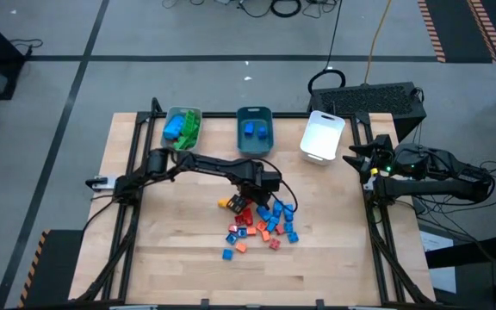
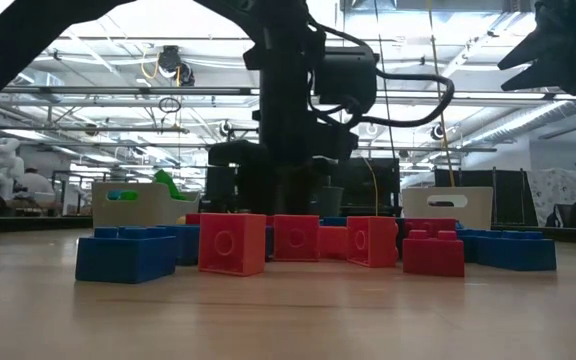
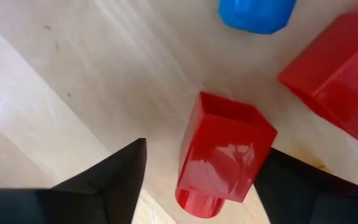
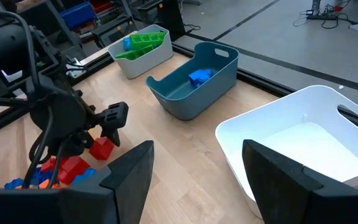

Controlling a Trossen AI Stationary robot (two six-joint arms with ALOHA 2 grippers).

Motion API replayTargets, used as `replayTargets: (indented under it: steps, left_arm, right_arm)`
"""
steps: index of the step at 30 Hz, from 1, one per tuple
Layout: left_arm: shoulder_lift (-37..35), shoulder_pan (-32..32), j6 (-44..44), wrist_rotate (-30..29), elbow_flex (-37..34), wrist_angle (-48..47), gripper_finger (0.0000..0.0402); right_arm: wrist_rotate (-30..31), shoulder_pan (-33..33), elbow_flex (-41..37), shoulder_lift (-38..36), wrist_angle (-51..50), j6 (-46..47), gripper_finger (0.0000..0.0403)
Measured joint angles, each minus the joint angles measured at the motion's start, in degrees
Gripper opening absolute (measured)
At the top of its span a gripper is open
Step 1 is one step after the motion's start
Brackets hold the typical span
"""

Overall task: Sort blocks by size
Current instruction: Put the red 1 stud game piece into the blue bin

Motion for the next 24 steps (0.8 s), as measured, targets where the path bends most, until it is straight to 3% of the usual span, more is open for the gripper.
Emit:
replayTargets:
  steps: [7,14,24]
  left_arm:
    - [0.0,1.3,-0.3,0.0,0.0,0.0,0.0139]
    - [0.0,3.1,-4.0,0.0,2.3,-3.9,0.0139]
    - [-0.4,9.3,-23.2,-1.2,20.3,-10.5,0.0139]
  right_arm:
    - [0.0,0.0,0.0,0.0,0.0,0.5,0.0238]
    - [0.0,0.0,0.0,0.0,0.0,0.6,0.0238]
    - [0.8,0.0,0.0,0.0,0.0,0.6,0.0238]
